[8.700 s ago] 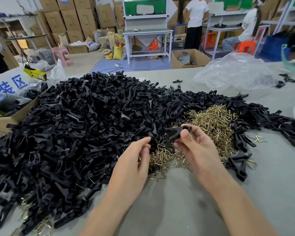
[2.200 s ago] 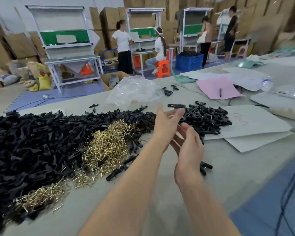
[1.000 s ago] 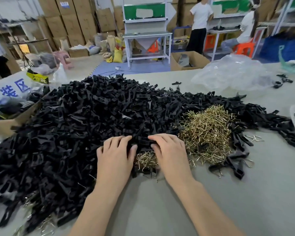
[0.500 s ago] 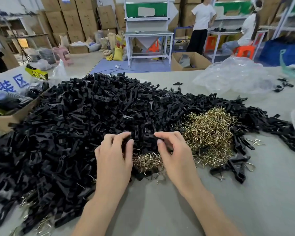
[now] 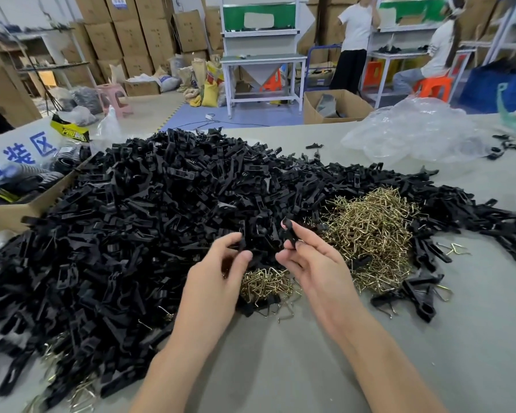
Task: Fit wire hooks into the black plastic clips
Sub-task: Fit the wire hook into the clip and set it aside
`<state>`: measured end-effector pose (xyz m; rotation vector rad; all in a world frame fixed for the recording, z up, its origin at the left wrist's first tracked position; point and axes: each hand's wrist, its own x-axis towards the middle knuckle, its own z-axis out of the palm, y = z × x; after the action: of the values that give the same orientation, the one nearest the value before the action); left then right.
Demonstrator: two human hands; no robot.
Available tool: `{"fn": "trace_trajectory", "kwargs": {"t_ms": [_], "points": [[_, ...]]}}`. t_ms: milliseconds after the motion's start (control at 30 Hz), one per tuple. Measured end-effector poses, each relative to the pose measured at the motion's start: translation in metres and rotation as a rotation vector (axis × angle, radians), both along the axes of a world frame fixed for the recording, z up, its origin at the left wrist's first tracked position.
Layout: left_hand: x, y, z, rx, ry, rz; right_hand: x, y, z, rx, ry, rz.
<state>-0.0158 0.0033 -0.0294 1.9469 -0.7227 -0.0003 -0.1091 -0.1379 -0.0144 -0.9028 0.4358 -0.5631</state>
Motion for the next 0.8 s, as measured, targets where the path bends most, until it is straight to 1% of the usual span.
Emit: {"fn": "trace_trajectory", "kwargs": {"t_ms": [67, 133, 200, 267, 300, 367, 467, 533, 600, 667, 733, 800], "points": [[-0.005, -0.005, -0.003, 0.098, -0.065, -0.031, 0.001, -0.002, 0.001, 0.124, -0.062, -0.019], [-0.008, -0.008, -0.004, 0.132, -0.089, -0.029, 0.002, -0.005, 0.003, 0.167, -0.111, -0.025], [-0.01, -0.008, -0.002, 0.093, -0.055, -0.033, 0.0, -0.008, 0.004, 0.169, -0.165, -0.018], [-0.012, -0.014, 0.005, 0.001, 0.01, -0.044, -0.004, -0.014, 0.006, 0.163, -0.203, -0.046], [-0.012, -0.021, 0.01, -0.045, 0.031, -0.057, -0.006, -0.017, 0.007, 0.145, -0.204, -0.082], [-0.01, -0.043, 0.021, -0.094, 0.056, -0.081, -0.009, -0.022, 0.006, 0.043, -0.146, -0.193], [-0.001, -0.088, 0.042, -0.1, 0.094, -0.11, -0.01, -0.026, 0.001, -0.117, -0.019, -0.35], [0.006, -0.122, 0.055, -0.111, 0.135, -0.142, -0.009, -0.024, -0.001, -0.185, 0.02, -0.411], [0.011, -0.157, 0.066, -0.106, 0.238, -0.209, -0.009, -0.022, -0.003, -0.24, 0.033, -0.487], [0.012, -0.188, 0.073, -0.112, 0.401, -0.3, -0.011, -0.021, -0.002, -0.253, 0.022, -0.562], [0.01, -0.212, 0.076, -0.162, 0.558, -0.359, -0.012, -0.021, -0.001, -0.218, -0.001, -0.601], [0.004, -0.229, 0.082, -0.194, 0.674, -0.397, -0.013, -0.021, 0.0, -0.169, -0.03, -0.618]]}}
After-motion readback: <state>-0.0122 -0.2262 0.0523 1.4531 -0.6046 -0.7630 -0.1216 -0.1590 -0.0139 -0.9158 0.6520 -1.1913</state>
